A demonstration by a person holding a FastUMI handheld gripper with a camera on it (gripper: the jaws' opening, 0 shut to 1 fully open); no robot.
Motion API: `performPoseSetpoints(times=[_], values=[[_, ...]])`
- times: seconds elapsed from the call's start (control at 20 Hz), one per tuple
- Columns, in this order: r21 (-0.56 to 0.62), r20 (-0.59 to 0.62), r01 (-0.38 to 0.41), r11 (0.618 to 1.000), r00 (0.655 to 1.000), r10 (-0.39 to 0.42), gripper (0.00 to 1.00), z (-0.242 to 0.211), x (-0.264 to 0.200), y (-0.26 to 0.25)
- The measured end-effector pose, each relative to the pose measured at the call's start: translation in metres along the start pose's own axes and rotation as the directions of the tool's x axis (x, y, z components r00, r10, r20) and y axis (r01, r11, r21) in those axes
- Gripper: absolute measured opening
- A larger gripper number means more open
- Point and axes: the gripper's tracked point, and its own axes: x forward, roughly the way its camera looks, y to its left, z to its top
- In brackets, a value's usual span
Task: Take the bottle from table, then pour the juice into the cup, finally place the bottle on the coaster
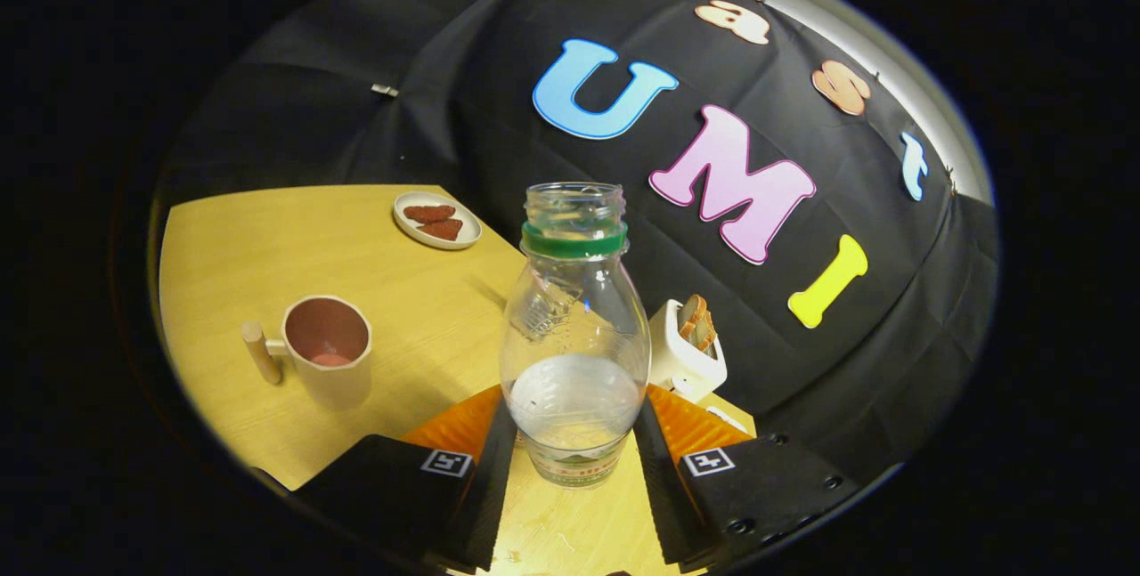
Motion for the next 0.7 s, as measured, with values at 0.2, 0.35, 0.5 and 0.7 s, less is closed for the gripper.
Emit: performPoseSetpoints(times=[0.2, 0.35, 0.5, 0.7], values=[[-0.167, -0.033, 0.061, 0.984, 0.997, -0.067, 0.70, -0.007, 0.005, 0.007], [-0.281, -0.034, 0.091, 0.955, 0.994, -0.105, 0.70, -0.008, 0.007, 0.014], [-0.364, -0.036, 0.087, 0.927, 0.994, -0.108, 0.70, -0.009, 0.014, 0.024], [-0.452, -0.031, 0.062, 0.890, 0.996, -0.086, 0.70, -0.009, 0.019, 0.040]])
